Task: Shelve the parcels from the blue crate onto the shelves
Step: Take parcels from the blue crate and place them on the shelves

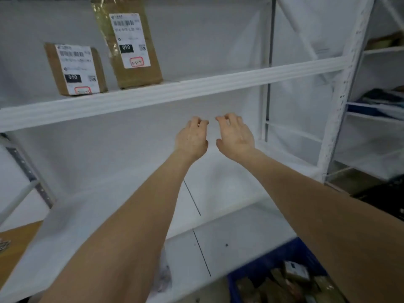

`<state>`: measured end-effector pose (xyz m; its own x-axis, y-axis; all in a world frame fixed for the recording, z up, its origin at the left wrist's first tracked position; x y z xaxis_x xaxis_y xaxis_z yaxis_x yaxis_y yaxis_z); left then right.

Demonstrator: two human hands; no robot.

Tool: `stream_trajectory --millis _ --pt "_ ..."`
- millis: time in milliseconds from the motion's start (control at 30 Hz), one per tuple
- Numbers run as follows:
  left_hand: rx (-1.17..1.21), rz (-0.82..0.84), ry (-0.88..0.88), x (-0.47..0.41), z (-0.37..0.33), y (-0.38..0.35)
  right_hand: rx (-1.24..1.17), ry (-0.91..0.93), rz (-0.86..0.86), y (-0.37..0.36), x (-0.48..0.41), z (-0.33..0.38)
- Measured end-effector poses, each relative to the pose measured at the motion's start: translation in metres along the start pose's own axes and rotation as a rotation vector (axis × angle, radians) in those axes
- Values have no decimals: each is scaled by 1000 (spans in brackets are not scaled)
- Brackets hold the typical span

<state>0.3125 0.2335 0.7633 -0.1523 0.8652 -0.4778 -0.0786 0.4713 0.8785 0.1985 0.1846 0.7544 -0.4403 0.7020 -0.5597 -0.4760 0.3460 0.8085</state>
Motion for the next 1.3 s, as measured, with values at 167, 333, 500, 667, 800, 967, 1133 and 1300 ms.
stream_trajectory --millis 167,333,500,667,800,967,1133,1300 --pt "42 198 -15 24 -85 -93 14 -68 172 -47 71 -98" --pt "92 387 -46 49 -150 -185 15 -202 387 -96 131 -183" --pt "136 596 -90 71 -201 -280 31 -318 553 -149 182 -257" --pt "175 711 -91 80 -246 -374 59 -365 711 -216 217 -324" --pt "215 819 -54 83 -268 -450 53 -405 836 -280 231 -377" --pt "255 946 38 79 -283 -532 21 -470 968 -348 235 -438" --pt "328 1090 118 91 -315 -604 3 -575 1111 -404 269 -492" --pt "386 1181 215 129 -351 -683 -11 -677 1245 -464 326 -535"
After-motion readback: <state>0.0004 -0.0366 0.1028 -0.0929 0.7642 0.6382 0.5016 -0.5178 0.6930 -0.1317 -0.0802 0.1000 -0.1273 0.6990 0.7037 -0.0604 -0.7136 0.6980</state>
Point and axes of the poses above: each hand's wrist, its own x-axis away from the middle knuckle, its own y-axis out of the back of the hand, z = x × y, the point moved 2 cm from there along -x, towards the middle knuckle, and after that the axes turned 1 degree about x, right-handed, at the moved point
